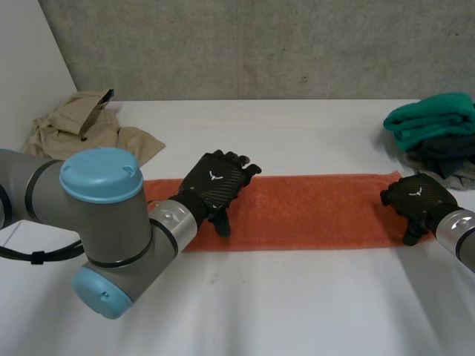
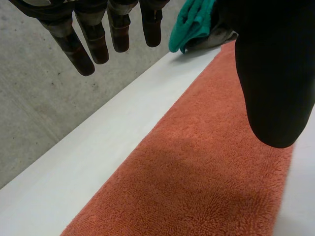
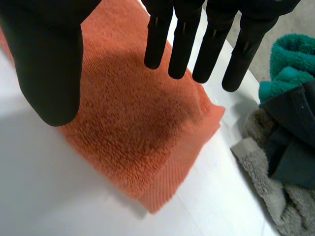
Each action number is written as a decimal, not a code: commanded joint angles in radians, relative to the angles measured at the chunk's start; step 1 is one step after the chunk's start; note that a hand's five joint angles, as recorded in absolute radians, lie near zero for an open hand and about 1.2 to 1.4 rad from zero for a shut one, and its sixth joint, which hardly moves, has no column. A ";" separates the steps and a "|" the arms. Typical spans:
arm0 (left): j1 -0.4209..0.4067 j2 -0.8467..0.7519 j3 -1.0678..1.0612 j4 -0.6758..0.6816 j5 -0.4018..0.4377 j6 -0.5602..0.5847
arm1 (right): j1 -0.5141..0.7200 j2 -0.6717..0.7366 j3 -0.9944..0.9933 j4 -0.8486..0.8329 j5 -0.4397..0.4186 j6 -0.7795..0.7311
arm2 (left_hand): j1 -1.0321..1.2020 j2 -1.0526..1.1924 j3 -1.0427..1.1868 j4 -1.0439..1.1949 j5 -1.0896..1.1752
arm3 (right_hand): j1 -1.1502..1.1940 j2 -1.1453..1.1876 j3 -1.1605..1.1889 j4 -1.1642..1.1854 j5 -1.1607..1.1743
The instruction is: Fold the laundry.
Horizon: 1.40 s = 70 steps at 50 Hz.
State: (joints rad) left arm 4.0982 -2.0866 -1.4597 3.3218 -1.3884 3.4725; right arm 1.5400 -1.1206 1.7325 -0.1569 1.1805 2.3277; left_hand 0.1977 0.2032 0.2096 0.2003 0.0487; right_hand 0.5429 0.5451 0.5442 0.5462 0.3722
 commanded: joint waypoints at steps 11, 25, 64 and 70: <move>-0.015 0.007 -0.001 -0.051 0.048 -0.033 | 0.009 0.018 0.006 -0.036 0.097 -0.074 | -0.023 -0.029 -0.035 -0.026 -0.049 | 0.222 0.220 0.220 0.218 0.218; -0.016 0.008 -0.010 -0.045 0.025 -0.033 | -0.027 0.047 -0.031 -0.092 0.156 -0.065 | -0.023 -0.029 -0.035 -0.026 -0.049 | 0.853 0.851 0.852 0.850 0.849; 0.160 0.318 -0.057 -0.044 -0.076 -0.108 | 0.488 -0.076 -0.142 -0.230 0.113 -0.157 | -0.023 -0.029 -0.035 -0.026 -0.049 | 0.853 0.851 0.852 0.850 0.849; 0.241 0.353 -0.080 -0.047 -0.116 -0.151 | 0.718 0.066 -0.163 -0.306 -0.053 -0.217 | -0.023 -0.029 -0.035 -0.026 -0.049 | 0.853 0.851 0.852 0.850 0.849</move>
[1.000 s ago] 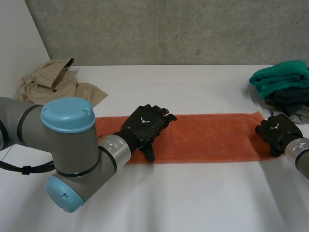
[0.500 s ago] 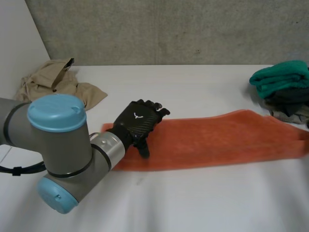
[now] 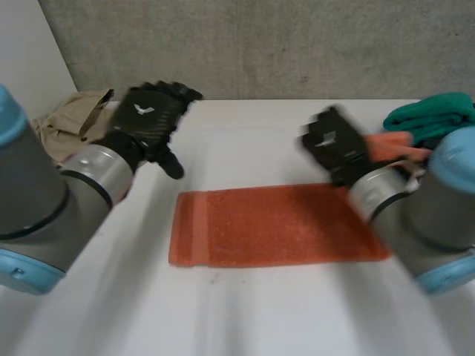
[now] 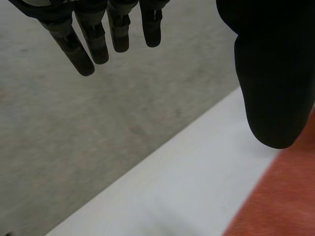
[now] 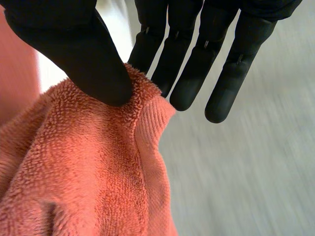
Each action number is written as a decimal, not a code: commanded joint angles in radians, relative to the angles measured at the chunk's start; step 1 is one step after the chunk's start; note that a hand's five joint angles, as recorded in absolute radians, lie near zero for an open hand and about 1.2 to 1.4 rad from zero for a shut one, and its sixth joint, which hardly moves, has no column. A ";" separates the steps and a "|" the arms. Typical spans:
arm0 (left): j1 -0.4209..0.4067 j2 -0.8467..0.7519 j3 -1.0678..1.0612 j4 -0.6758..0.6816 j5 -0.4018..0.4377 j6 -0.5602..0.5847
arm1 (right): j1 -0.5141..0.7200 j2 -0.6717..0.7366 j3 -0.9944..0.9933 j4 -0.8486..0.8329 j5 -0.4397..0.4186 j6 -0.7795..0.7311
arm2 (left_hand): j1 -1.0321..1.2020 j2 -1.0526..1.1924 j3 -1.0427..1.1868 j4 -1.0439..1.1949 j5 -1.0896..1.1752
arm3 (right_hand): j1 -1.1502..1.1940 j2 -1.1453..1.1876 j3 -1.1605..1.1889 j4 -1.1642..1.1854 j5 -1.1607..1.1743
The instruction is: Fold the laundry.
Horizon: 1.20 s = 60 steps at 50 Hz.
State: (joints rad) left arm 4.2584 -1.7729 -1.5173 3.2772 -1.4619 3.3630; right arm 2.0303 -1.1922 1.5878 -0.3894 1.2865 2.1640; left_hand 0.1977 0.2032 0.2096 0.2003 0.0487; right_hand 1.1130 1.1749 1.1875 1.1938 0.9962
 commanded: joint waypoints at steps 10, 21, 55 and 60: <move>0.144 0.043 -0.072 -0.002 -0.023 -0.059 | 0.378 0.324 -0.117 -0.060 -0.174 -0.144 | -0.023 -0.029 -0.035 -0.026 -0.049 | 0.283 0.221 0.209 0.202 0.225; 0.104 0.017 -0.067 0.001 0.003 -0.051 | 0.318 0.185 -0.112 -0.019 0.094 0.112 | -0.023 -0.029 -0.035 -0.026 -0.049 | -0.939 -1.000 -1.013 -1.019 -0.996; -0.172 -0.491 0.221 -0.085 -0.314 0.246 | -0.053 0.099 0.139 0.109 0.283 0.558 | -0.023 -0.029 -0.035 -0.026 -0.049 | 0.254 0.192 0.179 0.173 0.196; -0.173 -0.432 0.175 -0.125 -0.356 0.231 | -0.074 0.060 0.149 0.107 0.289 0.444 | -0.023 -0.029 -0.035 -0.026 -0.049 | 0.283 0.221 0.209 0.202 0.225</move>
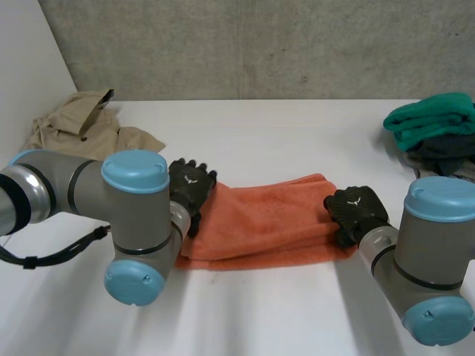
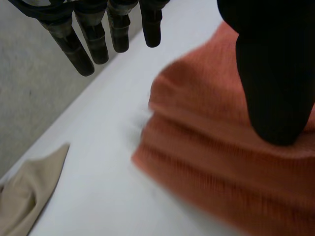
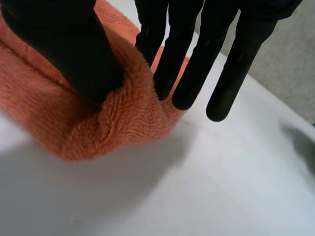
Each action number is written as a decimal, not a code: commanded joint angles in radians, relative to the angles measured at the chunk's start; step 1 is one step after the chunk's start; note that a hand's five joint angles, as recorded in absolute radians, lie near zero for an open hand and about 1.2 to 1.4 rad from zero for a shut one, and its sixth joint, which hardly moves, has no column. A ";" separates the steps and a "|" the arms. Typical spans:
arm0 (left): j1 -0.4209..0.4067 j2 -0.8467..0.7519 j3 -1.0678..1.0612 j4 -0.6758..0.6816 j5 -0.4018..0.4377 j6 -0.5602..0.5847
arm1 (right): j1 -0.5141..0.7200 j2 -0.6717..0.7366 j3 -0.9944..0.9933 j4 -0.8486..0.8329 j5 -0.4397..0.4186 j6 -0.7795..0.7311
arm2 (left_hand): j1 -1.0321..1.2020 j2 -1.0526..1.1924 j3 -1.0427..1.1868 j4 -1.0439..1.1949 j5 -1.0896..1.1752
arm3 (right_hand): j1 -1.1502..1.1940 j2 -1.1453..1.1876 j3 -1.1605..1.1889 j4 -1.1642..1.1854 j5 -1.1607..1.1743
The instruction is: Fold the laundry.
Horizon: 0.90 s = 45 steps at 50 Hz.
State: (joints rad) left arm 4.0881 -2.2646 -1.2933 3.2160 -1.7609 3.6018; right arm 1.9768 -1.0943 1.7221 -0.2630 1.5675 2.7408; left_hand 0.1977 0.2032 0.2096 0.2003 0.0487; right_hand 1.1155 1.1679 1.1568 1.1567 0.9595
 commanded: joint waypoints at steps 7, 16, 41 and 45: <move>0.014 0.241 -0.176 -0.076 -0.036 -0.064 | -0.090 -0.122 0.001 0.062 0.019 -0.461 | -0.023 -0.029 -0.035 -0.026 -0.049 | 0.281 0.228 0.239 0.240 0.262; 0.093 0.370 -0.233 -0.076 0.041 -0.118 | 0.151 -0.064 -0.148 -0.039 -0.087 -0.710 | -0.023 -0.029 -0.035 -0.026 -0.049 | 0.281 0.228 0.239 0.240 0.262; 0.029 0.280 -0.085 -0.012 0.161 -0.256 | 0.165 -0.167 -0.099 -0.011 -0.104 0.190 | -0.023 -0.029 -0.035 -0.026 -0.049 | -0.941 -0.993 -0.982 -0.982 -0.959; -0.035 0.215 -0.012 -0.015 0.166 -0.267 | 0.111 -0.113 -0.198 0.173 -0.127 0.282 | -0.023 -0.029 -0.035 -0.026 -0.049 | -0.941 -0.993 -0.982 -0.982 -0.959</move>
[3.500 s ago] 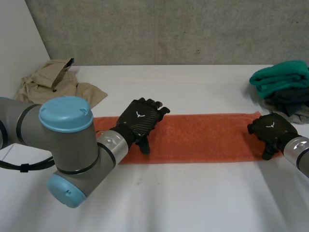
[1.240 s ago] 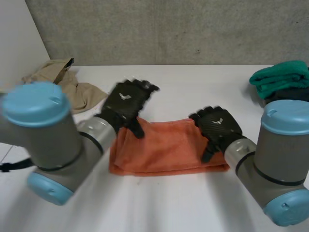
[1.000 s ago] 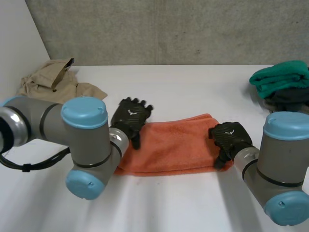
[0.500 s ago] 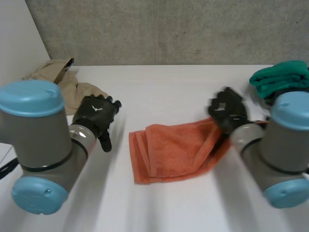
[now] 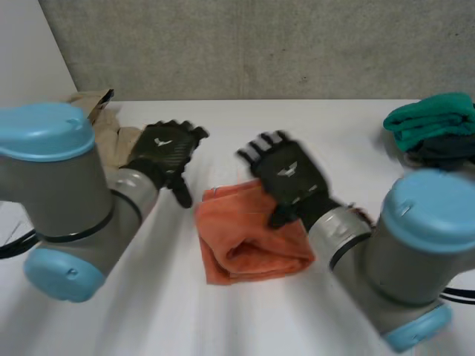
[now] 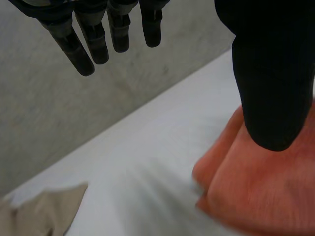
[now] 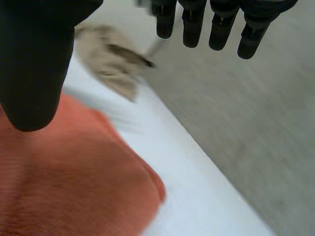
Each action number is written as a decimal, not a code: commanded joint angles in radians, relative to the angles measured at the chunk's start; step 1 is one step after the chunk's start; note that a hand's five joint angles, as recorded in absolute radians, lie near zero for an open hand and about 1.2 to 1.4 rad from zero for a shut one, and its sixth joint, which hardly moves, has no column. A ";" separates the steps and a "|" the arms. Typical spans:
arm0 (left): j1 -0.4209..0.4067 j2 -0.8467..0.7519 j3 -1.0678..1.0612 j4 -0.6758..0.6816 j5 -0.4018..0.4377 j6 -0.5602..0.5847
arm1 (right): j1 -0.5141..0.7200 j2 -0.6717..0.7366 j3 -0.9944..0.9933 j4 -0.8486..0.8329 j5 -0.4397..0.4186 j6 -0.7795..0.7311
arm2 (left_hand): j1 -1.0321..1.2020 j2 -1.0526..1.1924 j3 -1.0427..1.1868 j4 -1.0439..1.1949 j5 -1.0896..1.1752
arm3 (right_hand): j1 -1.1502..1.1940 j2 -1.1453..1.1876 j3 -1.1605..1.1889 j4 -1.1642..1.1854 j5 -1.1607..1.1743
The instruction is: Fold the laundry.
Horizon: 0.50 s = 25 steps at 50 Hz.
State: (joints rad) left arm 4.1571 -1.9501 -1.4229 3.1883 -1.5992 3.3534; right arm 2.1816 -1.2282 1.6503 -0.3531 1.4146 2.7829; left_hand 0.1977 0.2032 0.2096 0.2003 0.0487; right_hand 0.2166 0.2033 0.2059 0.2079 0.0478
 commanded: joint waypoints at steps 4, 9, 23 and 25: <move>-0.161 -0.159 0.165 -0.027 0.004 -0.028 | -0.111 0.093 -0.237 0.436 0.017 0.256 | -0.023 -0.029 -0.035 -0.026 -0.049 | -0.042 -0.029 -0.031 -0.033 -0.048; -0.201 -0.239 0.208 -0.076 -0.014 -0.029 | -0.124 0.183 -0.339 0.571 0.014 0.238 | -0.023 -0.029 -0.035 -0.026 -0.049 | -0.042 -0.029 -0.031 -0.033 -0.048; -0.201 -0.323 0.226 -0.249 -0.311 0.098 | -0.135 0.343 -0.415 0.625 -0.029 0.093 | -0.023 -0.029 -0.035 -0.026 -0.049 | -0.042 -0.029 -0.031 -0.033 -0.048; -0.201 -0.317 0.217 -0.248 -0.300 0.109 | -0.137 0.342 -0.414 0.623 -0.035 0.064 | -0.023 -0.029 -0.035 -0.026 -0.049 | -0.042 -0.029 -0.031 -0.033 -0.048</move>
State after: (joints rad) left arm 3.9529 -2.2876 -1.1785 2.9565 -1.8665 3.4045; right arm 2.0513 -0.8925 1.2256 0.2798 1.3902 2.9396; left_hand 0.1977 0.2032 0.2097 0.2003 0.0487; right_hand 0.2166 0.2033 0.2059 0.2079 0.0478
